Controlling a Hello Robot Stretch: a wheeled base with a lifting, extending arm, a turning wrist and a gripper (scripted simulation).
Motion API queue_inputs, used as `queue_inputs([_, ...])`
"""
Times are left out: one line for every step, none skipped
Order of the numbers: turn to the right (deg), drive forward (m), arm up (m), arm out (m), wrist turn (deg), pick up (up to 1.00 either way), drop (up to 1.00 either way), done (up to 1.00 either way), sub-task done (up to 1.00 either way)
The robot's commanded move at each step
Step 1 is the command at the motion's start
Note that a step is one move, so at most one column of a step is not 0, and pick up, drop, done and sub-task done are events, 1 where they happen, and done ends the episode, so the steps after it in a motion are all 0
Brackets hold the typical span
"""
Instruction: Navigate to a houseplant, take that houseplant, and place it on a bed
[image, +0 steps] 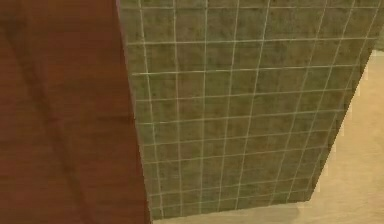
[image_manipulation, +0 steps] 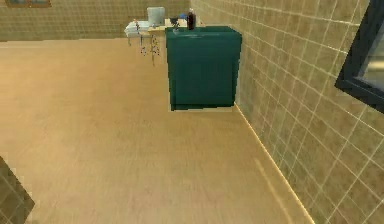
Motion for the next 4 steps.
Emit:
queue_inputs([45.0,0.0,0.0,0.0,0.0,0.0,0.0,0.0,0.0])
queue_inputs([45.0,0.0,0.0,0.0,0.0,0.0,0.0,0.0,0.0])
queue_inputs([18.0,0.0,0.0,0.0,0.0,0.0,0.0,0.0,0.0])
queue_inputs([0.0,0.2,0.0,0.0,0.0,0.0,0.0,0.0,0.0])
